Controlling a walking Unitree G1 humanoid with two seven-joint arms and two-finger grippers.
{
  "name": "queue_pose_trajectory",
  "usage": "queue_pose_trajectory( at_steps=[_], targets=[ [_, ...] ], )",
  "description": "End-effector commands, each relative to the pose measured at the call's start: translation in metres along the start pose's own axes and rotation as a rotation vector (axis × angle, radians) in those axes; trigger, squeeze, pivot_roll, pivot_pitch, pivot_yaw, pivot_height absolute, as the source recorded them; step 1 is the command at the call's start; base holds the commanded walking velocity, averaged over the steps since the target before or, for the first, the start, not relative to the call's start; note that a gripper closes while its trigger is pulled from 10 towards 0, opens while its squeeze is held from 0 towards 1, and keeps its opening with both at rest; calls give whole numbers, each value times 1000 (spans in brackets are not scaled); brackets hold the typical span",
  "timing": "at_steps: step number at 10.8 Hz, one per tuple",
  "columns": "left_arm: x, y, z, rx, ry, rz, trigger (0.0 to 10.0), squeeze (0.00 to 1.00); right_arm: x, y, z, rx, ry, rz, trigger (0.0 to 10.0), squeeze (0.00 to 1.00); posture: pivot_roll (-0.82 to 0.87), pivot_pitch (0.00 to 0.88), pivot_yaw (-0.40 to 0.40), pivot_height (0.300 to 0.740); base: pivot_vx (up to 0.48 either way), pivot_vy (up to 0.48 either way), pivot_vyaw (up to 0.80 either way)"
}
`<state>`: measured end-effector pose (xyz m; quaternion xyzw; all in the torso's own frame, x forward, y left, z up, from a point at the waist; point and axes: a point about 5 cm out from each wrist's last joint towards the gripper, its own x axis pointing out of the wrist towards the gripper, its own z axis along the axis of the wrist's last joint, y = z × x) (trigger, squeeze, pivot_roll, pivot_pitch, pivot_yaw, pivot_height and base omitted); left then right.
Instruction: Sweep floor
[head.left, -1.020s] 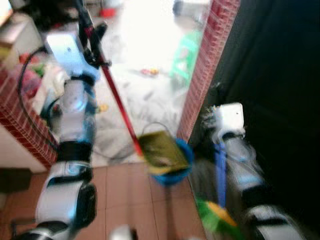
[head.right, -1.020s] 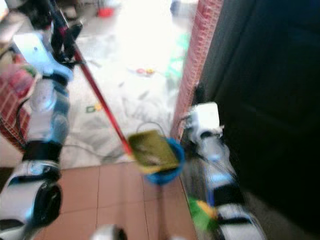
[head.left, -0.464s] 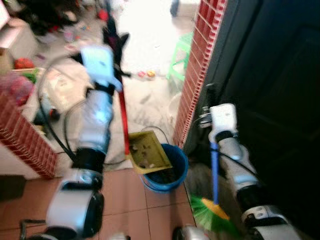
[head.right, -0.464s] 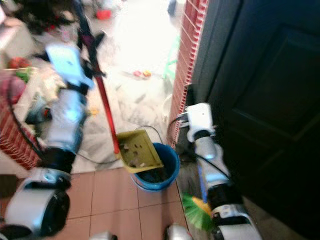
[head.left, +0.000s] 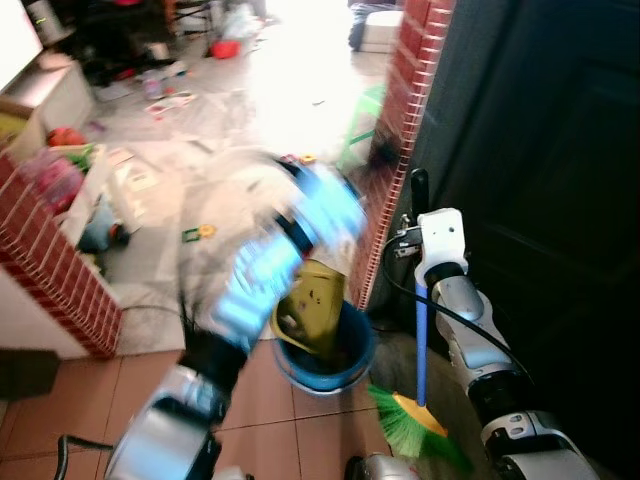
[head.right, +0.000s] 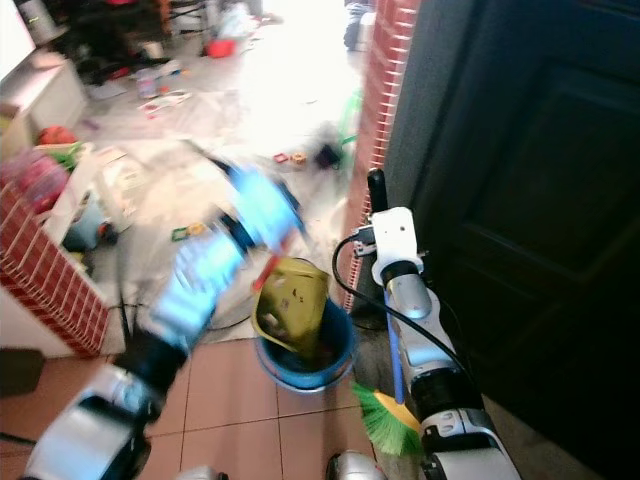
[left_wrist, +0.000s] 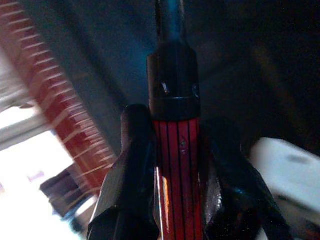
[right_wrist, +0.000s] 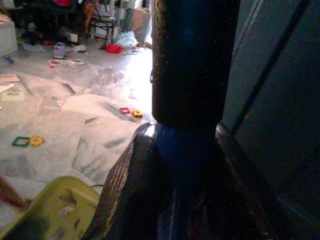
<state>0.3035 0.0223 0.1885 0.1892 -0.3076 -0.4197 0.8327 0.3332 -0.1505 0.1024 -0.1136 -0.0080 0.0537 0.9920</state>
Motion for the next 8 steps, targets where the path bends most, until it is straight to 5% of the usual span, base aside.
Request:
queue_pose_trajectory(
  at_steps=[1,3,6,8],
  targets=[
    [-5,-12,-1,68,19,-153,10000,0,4,-3,8,-6,-32,-14,10000,0,-40,0,4,740,0,0,0],
    [-8,-23,2,116,-5,-242,10000,0,5,-3,8,-8,-29,-11,10000,0,-38,0,-3,740,0,0,0],
    [-2,-6,9,13,-16,-115,10000,0,7,-2,9,-10,-30,-5,10000,0,-33,0,-8,740,0,0,0],
    [-1,-7,16,6,-14,-168,10000,0,8,-2,9,-12,-31,-4,10000,0,-33,0,-9,740,0,0,0]
  ],
)
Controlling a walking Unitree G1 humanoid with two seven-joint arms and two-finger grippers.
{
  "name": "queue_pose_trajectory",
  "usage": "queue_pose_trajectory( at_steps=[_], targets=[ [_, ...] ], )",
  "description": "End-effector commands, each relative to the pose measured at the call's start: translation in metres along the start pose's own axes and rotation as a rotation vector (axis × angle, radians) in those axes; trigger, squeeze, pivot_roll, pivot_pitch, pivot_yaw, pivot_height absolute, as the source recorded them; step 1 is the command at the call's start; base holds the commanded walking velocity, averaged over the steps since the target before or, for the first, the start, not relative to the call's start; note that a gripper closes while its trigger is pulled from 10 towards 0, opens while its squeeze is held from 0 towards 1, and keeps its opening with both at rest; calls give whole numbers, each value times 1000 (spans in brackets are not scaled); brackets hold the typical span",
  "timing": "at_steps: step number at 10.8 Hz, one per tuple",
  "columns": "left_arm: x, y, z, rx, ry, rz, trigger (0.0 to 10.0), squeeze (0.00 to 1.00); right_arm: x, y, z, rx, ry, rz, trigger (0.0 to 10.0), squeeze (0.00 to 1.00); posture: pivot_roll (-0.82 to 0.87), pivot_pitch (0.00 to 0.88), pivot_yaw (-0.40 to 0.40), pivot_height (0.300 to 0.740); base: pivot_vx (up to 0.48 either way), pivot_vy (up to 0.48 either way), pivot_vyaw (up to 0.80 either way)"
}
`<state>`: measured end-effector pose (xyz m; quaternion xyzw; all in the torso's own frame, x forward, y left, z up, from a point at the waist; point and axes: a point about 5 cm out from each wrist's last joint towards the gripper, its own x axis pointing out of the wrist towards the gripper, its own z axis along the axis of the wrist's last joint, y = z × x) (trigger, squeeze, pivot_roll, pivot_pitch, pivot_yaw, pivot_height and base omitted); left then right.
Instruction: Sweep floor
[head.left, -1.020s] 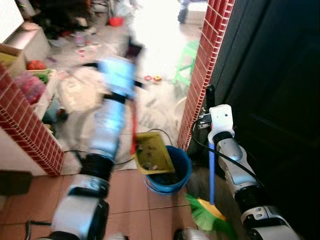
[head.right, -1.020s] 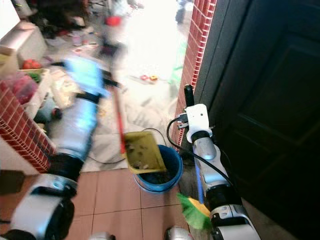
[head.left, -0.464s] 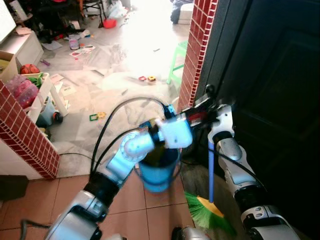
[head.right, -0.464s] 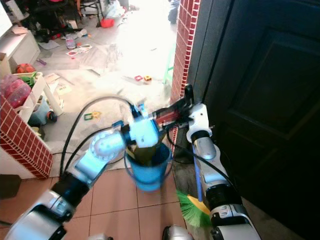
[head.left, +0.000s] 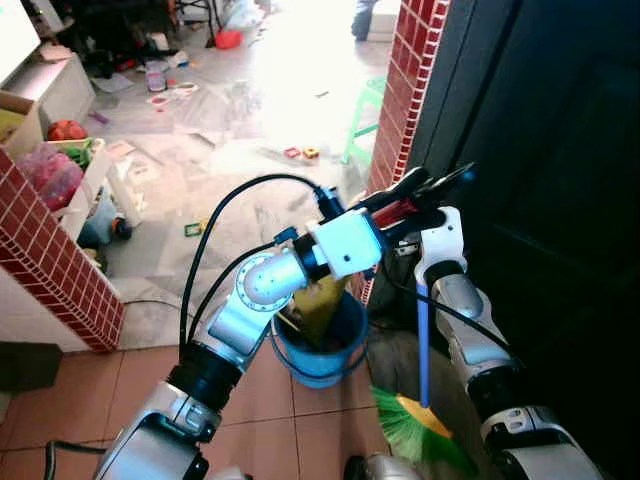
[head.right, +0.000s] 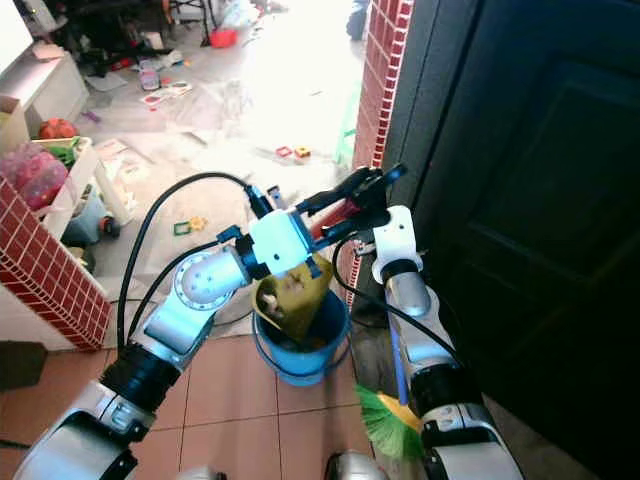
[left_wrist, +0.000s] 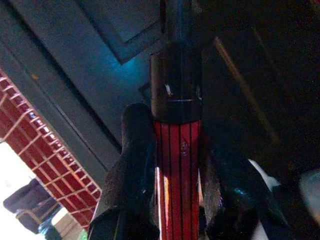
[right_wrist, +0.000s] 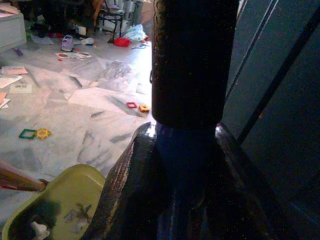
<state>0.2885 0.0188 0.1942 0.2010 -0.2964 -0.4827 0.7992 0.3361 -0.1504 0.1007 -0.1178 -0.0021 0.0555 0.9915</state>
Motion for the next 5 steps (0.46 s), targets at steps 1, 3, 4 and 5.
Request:
queue_pose_trajectory(
  at_steps=[1,3,4,5],
  targets=[
    [4,3,9,16,-15,-49,10000,0,5,-3,10,-5,-42,-11,10000,0,-32,0,-9,740,0,0,0],
    [1,-12,16,173,-29,-201,10000,0,6,-2,9,-6,-40,-9,10000,0,-24,0,-11,740,0,0,0],
    [1,-15,19,99,-42,-154,10000,0,7,-1,10,-5,-40,-9,10000,0,-23,0,-9,740,0,0,0],
    [0,-13,18,77,-21,-117,10000,0,7,-1,9,-5,-38,-8,10000,0,-21,0,-12,740,0,0,0]
  ],
)
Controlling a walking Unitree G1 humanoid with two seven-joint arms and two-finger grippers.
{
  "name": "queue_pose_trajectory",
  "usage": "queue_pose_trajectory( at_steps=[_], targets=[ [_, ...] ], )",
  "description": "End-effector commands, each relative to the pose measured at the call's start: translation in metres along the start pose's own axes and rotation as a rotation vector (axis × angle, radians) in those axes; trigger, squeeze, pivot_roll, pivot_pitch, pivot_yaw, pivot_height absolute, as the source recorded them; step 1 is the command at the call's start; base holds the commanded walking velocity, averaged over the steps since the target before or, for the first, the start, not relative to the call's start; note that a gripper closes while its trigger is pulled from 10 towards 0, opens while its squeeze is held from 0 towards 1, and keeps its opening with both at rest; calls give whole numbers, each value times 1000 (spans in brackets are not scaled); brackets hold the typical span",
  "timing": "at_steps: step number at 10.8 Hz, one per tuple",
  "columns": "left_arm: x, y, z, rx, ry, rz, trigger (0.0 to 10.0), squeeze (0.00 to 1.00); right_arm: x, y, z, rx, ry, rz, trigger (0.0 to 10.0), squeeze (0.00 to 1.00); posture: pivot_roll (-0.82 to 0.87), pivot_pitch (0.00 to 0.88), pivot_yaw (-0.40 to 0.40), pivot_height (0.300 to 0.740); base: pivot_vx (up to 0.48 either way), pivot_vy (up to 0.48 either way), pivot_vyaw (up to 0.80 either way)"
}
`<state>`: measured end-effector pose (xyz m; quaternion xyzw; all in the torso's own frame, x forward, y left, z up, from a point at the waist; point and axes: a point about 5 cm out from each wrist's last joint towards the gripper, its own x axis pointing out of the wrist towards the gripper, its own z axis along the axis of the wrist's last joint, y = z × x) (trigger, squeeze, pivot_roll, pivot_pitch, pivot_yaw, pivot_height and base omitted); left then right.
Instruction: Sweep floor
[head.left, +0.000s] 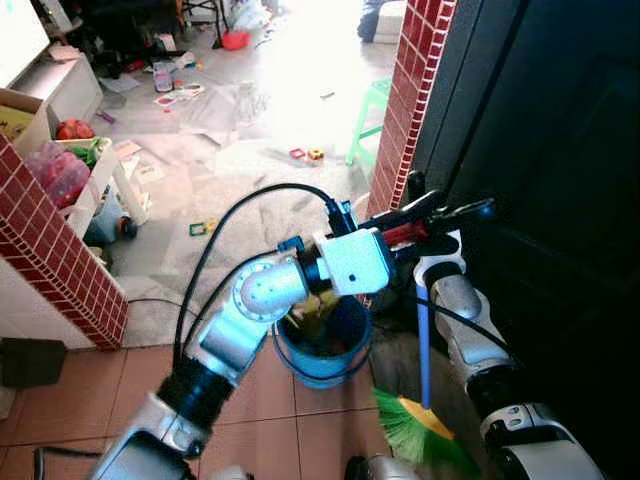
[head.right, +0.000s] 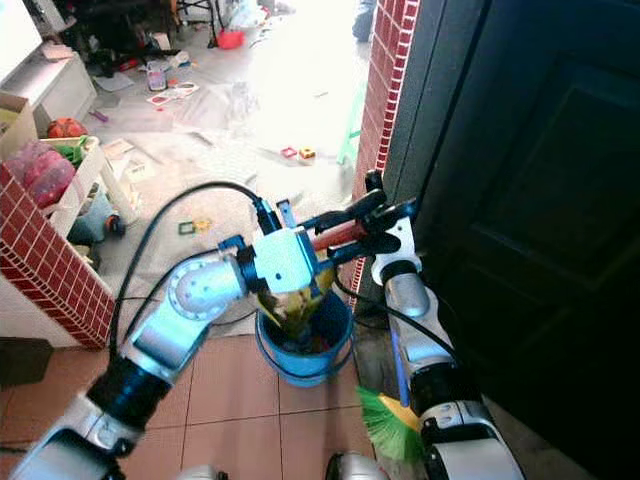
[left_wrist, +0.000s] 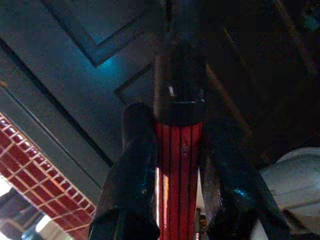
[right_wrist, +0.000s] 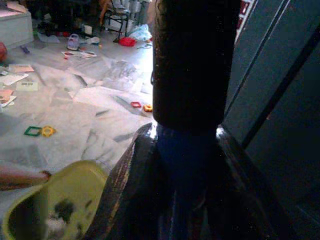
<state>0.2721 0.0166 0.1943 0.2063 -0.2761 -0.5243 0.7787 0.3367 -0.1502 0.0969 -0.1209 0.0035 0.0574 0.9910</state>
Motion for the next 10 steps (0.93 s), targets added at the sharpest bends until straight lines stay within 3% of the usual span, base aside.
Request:
queue_pose_trajectory(
  at_steps=[1,2,3,4,5,7,9,10],
  targets=[
    [2,-2,6,-58,-19,-44,10000,0,6,-2,12,0,-47,-13,10000,0,-21,0,-12,740,0,0,0],
    [3,9,8,-41,-28,21,10000,0,6,-2,12,0,-48,-12,10000,0,-21,0,-11,740,0,0,0],
    [5,20,12,43,-28,51,10000,0,7,-2,12,-1,-49,-12,10000,0,-23,0,-10,740,0,0,0],
    [5,23,15,47,-32,40,10000,0,7,-2,12,-1,-49,-13,10000,0,-22,0,-11,740,0,0,0],
    [6,19,16,-23,-19,-25,10000,0,7,-2,12,-2,-49,-13,10000,0,-22,0,-11,740,0,0,0],
    [5,27,20,-37,-54,87,10000,0,8,-1,11,-3,-47,-11,10000,0,-22,0,-13,740,0,0,0],
    [-3,65,29,53,-79,287,10000,0,9,-1,11,-2,-48,-10,10000,0,-22,0,-10,740,0,0,0],
    [-11,88,34,56,-88,400,10000,0,8,0,10,-2,-45,-9,10000,0,-21,0,-11,740,0,0,0]
  ],
)
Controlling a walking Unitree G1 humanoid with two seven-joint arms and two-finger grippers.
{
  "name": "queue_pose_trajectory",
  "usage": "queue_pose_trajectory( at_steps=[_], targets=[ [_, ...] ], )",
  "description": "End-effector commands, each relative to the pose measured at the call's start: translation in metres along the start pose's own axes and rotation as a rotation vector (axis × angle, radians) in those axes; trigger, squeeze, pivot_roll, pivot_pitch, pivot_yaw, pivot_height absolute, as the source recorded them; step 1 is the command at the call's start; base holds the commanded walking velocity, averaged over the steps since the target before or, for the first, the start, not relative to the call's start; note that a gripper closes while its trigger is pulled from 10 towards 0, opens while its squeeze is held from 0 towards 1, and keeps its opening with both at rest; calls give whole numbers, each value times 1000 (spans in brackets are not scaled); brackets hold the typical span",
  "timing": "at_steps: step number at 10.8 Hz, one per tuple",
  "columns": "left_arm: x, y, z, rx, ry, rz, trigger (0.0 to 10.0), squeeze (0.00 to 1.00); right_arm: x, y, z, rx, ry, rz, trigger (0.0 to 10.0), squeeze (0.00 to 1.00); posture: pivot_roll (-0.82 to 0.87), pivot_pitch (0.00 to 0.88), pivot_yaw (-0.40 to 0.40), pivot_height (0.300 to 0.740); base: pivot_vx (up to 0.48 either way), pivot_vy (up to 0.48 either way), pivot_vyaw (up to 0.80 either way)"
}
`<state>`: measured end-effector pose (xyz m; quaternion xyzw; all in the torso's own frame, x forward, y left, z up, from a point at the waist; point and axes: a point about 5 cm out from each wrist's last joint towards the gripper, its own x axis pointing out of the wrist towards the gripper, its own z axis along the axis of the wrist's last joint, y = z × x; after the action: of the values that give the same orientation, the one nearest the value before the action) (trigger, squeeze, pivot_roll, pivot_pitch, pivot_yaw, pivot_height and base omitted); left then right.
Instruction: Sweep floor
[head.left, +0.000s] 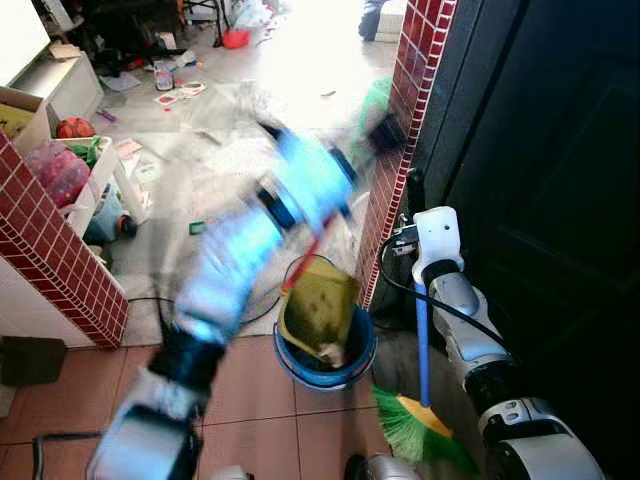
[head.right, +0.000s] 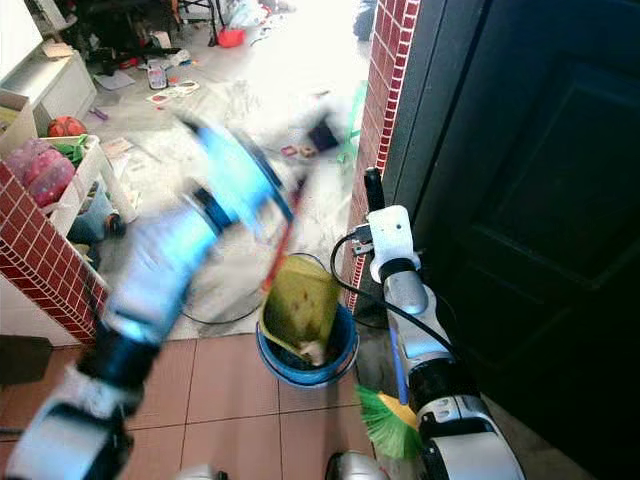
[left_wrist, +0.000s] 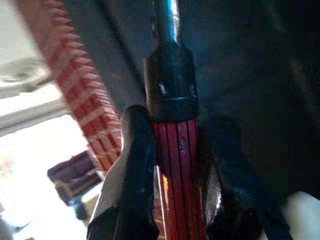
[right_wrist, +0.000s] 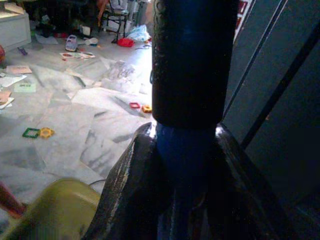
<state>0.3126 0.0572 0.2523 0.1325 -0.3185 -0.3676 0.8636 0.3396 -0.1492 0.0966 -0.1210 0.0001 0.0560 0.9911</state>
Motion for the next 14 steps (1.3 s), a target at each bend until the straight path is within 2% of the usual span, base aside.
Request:
queue_pose_trajectory(
  at_steps=[1,2,3,4,5,6,7,8,9,10,11,13,14],
  targets=[
    [3,23,17,79,-55,61,10000,0,5,-1,9,-2,-37,-4,10000,0,-19,0,-11,740,0,0,0],
    [0,17,17,224,-43,-34,10000,0,6,0,10,-3,-40,-4,10000,0,-15,0,-14,740,0,0,0],
    [-3,-9,13,245,-52,-158,10000,0,7,1,11,-3,-41,-1,10000,0,-10,0,-16,740,0,0,0],
    [-4,-17,11,229,-53,-169,10000,0,7,1,11,-3,-42,1,10000,0,-11,0,-16,740,0,0,0],
    [-3,-14,12,220,-58,-128,10000,0,7,2,11,-2,-44,1,10000,0,-15,0,-14,740,0,0,0],
    [1,6,18,240,-71,-1,10000,0,6,1,10,-1,-43,0,10000,0,-16,0,-15,740,0,0,0],
    [-6,48,20,269,-47,214,10000,0,6,1,8,-2,-40,4,10000,0,-16,0,-15,740,0,0,0],
    [-15,69,19,323,-10,302,10000,0,6,1,8,-1,-38,6,10000,0,-10,0,-14,740,0,0,0],
    [-26,82,14,400,48,351,10000,0,5,2,7,1,-36,10,10000,0,-10,0,-14,740,0,0,0],
    [-40,91,9,426,88,385,10000,0,5,4,6,4,-32,18,10000,0,-6,0,-16,740,0,0,0],
    [-54,94,-1,410,146,422,10000,0,4,5,5,6,-25,30,10000,0,-5,0,-18,740,0,0,0],
    [-73,84,-27,297,269,481,10000,0,3,6,3,16,-17,54,10000,0,-12,0,-16,740,0,0,0],
    [-80,67,-41,218,315,501,10000,0,3,9,1,27,8,95,10000,0,-11,0,-16,740,0,0,0]
  ],
)
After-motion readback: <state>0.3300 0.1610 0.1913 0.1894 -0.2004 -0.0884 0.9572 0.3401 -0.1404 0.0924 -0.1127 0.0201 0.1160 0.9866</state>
